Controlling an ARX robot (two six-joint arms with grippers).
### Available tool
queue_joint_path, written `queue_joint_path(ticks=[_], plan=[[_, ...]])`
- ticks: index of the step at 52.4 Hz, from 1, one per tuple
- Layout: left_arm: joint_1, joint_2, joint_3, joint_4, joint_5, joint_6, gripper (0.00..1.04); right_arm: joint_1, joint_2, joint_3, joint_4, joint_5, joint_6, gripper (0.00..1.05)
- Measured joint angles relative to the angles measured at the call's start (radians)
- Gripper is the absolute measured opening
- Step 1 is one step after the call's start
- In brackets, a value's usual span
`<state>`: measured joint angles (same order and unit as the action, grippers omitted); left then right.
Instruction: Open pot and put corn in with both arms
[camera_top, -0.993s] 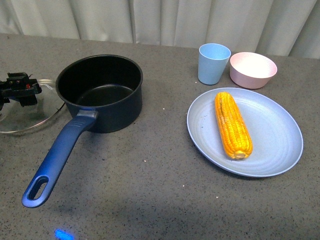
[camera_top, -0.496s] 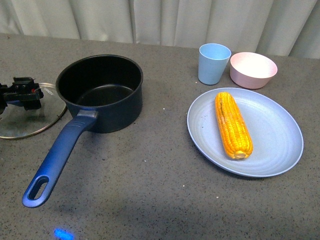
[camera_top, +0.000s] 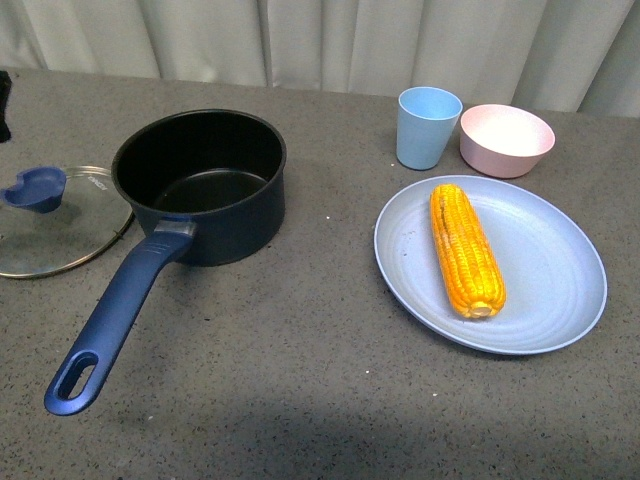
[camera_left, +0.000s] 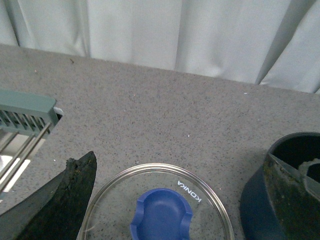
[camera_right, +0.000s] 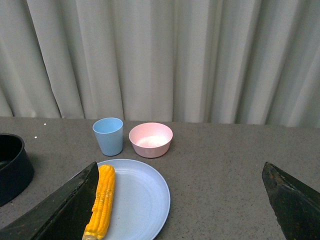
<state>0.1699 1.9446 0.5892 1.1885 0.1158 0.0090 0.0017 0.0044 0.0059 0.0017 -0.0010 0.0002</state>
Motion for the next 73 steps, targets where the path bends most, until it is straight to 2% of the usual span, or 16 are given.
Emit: queue_joint_path(ticks=[10,12,17,27,33,38,42,73], plan=[[-0.002,-0.246,-0.126,-0.091,-0.013,0.006,0.98,0.0,0.0,0.0,0.0,0.0,0.0,0.96],[-0.006,-0.318,-0.174,-0.052,0.02,0.001,0.91,0.0,0.0,0.0,0.0,0.0,0.0,0.96],[-0.032,-0.492,-0.3,-0.023,0.015,-0.006,0.69,0.0,0.0,0.0,0.0,-0.001,0.0,0.96],[-0.079,-0.687,-0.437,-0.099,-0.028,-0.01,0.24,0.0,0.0,0.0,0.0,0.0,0.0,0.96],[-0.093,-0.778,-0.476,-0.15,-0.045,-0.011,0.04,0.0,0.0,0.0,0.0,0.0,0.0,0.96],[-0.139,-0.842,-0.5,-0.193,-0.108,-0.013,0.04,0.0,0.0,0.0,0.0,0.0,0.0,0.96],[-0.166,-0.911,-0.52,-0.239,-0.109,-0.013,0.04,0.0,0.0,0.0,0.0,0.0,0.0,0.96],[-0.168,-1.353,-0.569,-0.607,-0.116,-0.013,0.04,0.0,0.0,0.0,0.0,0.0,0.0,0.96]])
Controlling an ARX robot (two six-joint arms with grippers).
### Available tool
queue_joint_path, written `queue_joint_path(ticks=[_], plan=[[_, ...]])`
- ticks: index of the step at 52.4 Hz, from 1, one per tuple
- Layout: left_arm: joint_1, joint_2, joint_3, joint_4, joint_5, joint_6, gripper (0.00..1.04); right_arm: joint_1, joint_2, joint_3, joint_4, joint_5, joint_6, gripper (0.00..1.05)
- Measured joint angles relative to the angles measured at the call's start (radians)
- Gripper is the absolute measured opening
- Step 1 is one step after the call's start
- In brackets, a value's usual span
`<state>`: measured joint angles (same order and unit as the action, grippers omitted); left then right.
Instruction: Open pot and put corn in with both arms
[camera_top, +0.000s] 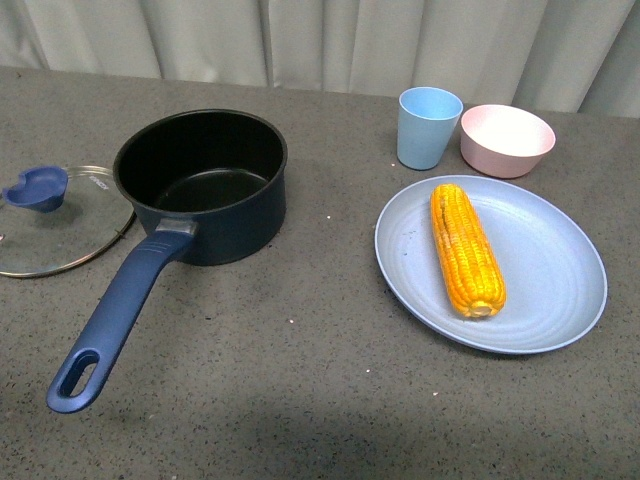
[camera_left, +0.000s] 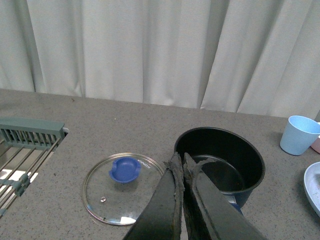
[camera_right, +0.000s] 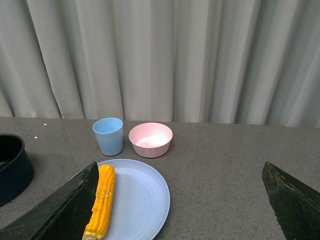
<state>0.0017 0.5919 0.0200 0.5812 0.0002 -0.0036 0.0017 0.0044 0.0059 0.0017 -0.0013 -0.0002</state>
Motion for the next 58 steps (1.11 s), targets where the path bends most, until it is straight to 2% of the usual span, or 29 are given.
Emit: queue_joint_path(ticks=[25,55,58], plan=[[0.0,-0.231,0.0,-0.218,0.0,0.0,0.04,0.0,0.0,0.0,0.0,0.0,0.0,0.96],[0.0,-0.415,0.0,-0.401,0.0,0.0,0.04,0.0,0.0,0.0,0.0,0.0,0.0,0.96],[0.0,-0.504,0.0,-0.52,0.0,0.0,0.04,0.0,0.0,0.0,0.0,0.0,0.0,0.96]])
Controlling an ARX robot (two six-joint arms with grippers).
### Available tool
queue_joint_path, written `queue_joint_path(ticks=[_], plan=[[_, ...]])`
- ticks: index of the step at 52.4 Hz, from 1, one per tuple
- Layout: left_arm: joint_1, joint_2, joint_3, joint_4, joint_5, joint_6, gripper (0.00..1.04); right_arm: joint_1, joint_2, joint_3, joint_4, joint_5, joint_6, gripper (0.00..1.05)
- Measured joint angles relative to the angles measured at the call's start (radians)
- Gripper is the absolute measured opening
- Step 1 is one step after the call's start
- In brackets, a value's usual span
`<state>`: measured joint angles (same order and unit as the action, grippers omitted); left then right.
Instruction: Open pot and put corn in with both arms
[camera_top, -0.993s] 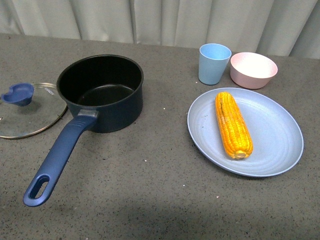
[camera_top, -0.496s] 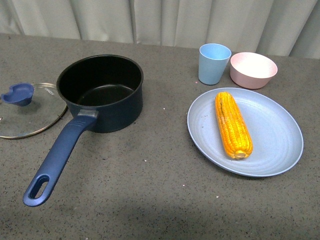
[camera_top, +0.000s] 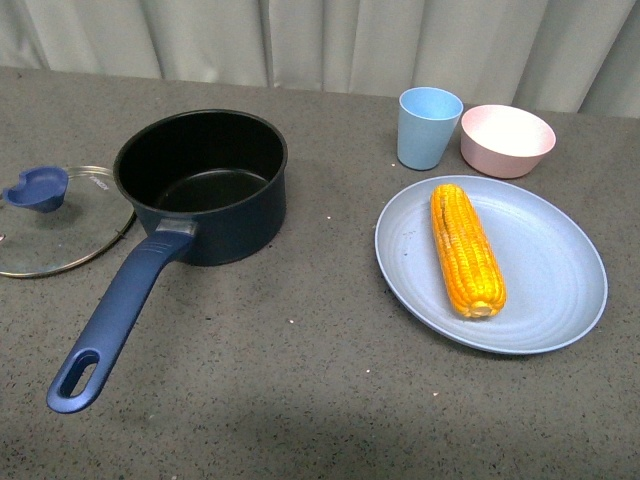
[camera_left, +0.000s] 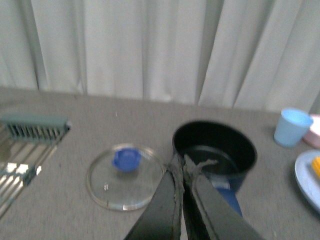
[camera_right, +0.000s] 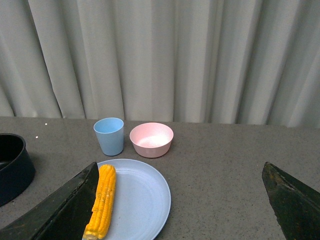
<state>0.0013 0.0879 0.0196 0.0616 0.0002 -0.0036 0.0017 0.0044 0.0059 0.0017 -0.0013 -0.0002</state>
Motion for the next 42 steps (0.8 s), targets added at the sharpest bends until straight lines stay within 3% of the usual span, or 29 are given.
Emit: queue_joint_path(ticks=[12,16,19,22,40,42], plan=[[0.0,-0.082,0.0,-0.06,0.0,-0.001,0.06,0.0,0.0,0.0,0.0,0.0,0.0,0.96],[0.0,-0.083,0.0,-0.06,0.0,0.0,0.2,0.0,0.0,0.0,0.0,0.0,0.0,0.96],[0.0,-0.083,0.0,-0.06,0.0,0.0,0.34,0.0,0.064,0.035,-0.096,0.002,-0.07,0.96],[0.0,-0.084,0.0,-0.06,0.0,0.0,0.45,0.005,0.172,0.048,-0.072,0.008,-0.117,0.96],[0.0,-0.084,0.0,-0.06,0.0,0.0,1.0,0.109,1.026,0.226,0.418,0.07,-0.048,0.96],[0.0,-0.084,0.0,-0.06,0.0,0.0,1.0,0.123,1.109,0.256,0.428,0.075,-0.026,0.96]])
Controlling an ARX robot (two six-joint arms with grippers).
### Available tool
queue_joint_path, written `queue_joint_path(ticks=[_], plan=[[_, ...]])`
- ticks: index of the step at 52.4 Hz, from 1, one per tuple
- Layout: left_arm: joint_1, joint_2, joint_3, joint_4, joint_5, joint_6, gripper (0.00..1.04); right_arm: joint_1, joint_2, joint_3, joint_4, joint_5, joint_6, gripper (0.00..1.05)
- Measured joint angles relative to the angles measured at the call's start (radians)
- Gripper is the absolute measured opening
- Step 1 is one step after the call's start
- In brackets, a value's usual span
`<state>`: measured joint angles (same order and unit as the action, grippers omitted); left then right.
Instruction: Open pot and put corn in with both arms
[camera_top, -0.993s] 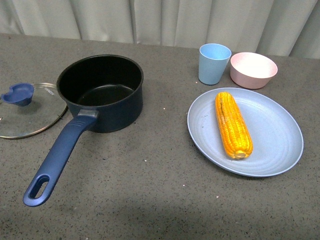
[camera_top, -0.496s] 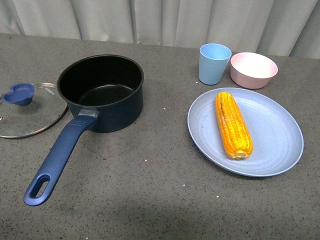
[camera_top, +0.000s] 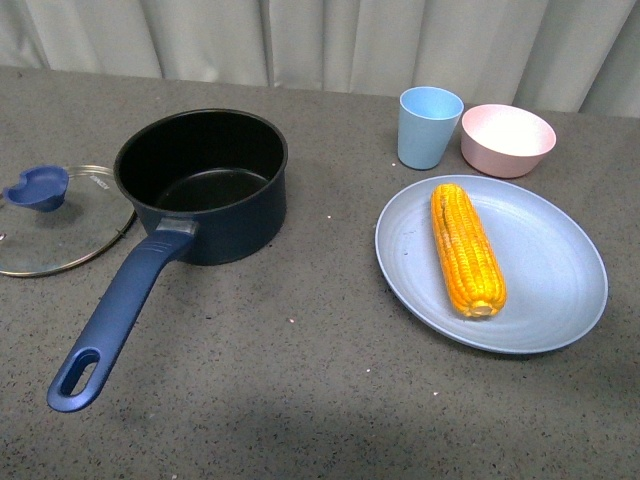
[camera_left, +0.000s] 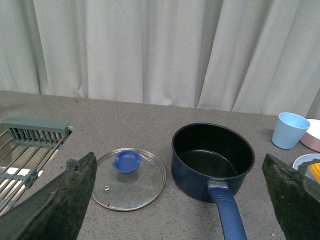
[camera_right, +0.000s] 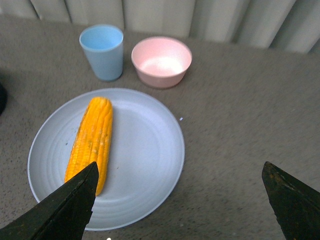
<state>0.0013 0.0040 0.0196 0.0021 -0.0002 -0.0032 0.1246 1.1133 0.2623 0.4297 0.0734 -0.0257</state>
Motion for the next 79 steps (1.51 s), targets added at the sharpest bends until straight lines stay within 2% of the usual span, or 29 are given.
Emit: queue_joint_path(ticks=[10,17,33,48,50,62,72,79], plan=[[0.0,0.0,0.0,0.0,0.0,0.0,0.98,0.083,0.42,0.218,-0.046,0.012,0.136,0.96],[0.0,0.0,0.0,0.0,0.0,0.0,0.98,0.137,0.611,0.356,-0.077,0.024,0.208,0.96],[0.0,0.0,0.0,0.0,0.0,0.0,0.98,0.2,0.812,0.501,-0.114,0.027,0.265,0.96],[0.0,0.0,0.0,0.0,0.0,0.0,0.98,0.203,0.933,0.603,-0.195,0.024,0.281,0.96],[0.0,0.0,0.0,0.0,0.0,0.0,0.98,0.203,0.937,0.605,-0.197,0.024,0.281,0.91],[0.0,0.0,0.0,0.0,0.0,0.0,0.98,0.199,0.94,0.608,-0.199,-0.024,0.289,0.49],[0.0,0.0,0.0,0.0,0.0,0.0,0.98,0.188,0.93,0.605,-0.187,-0.058,0.291,0.3],[0.0,0.0,0.0,0.0,0.0,0.0,0.98,0.175,0.88,0.587,-0.177,-0.129,0.313,0.24]])
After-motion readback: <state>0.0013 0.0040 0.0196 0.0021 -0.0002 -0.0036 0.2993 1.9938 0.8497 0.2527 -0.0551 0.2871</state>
